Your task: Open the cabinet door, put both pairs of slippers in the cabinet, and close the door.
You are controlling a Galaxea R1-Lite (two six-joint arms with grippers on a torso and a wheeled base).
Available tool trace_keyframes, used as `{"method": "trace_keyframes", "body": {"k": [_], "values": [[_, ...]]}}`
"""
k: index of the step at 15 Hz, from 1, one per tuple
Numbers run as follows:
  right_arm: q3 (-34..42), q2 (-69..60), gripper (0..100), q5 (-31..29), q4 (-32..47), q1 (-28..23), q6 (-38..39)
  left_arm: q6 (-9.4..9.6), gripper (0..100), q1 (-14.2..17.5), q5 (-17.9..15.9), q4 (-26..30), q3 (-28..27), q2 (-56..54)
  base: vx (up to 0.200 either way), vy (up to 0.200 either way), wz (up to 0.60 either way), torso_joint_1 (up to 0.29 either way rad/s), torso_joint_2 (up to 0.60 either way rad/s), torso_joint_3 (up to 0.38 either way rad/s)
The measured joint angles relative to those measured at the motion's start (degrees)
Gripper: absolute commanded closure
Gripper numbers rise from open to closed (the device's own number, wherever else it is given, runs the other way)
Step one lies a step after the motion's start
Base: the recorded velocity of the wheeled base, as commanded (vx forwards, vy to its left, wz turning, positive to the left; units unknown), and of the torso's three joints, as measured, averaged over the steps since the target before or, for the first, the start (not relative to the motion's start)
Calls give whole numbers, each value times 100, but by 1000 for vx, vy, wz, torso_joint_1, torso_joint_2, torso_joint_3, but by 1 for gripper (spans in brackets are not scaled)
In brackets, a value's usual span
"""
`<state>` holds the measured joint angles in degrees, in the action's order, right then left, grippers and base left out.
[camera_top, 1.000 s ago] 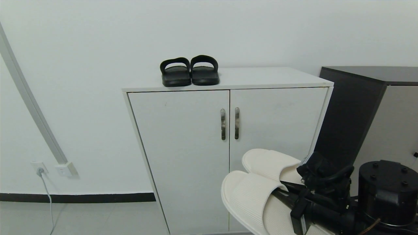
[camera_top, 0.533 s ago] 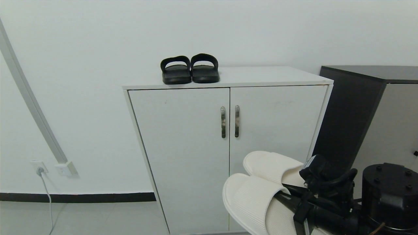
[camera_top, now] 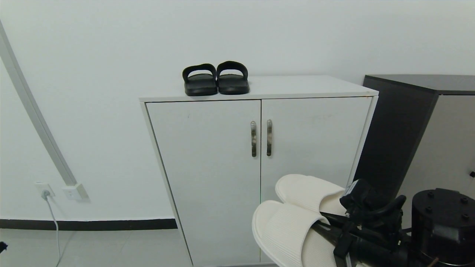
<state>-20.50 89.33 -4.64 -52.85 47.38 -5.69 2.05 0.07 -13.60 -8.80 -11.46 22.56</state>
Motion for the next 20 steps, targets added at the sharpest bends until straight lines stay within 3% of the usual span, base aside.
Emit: {"method": "trace_keyframes", "body": {"k": [3,6,11,20], "values": [[4,5,100,-9,2,22,0,5,0,-21,-401,-474,-135,795,0,0,0,0,0,0],[4,5,100,-11,5,33,0,-57,0,-313,-486,-767,-479,1521,0,0,0,0,0,0],[22,20,100,-11,2,73,0,-432,0,-1147,-486,-1391,-951,2522,0,0,0,0,0,0],[48,39,100,16,5,85,6,-645,0,-2694,-308,-2224,-1979,4309,0,0,0,0,0,0]]}}
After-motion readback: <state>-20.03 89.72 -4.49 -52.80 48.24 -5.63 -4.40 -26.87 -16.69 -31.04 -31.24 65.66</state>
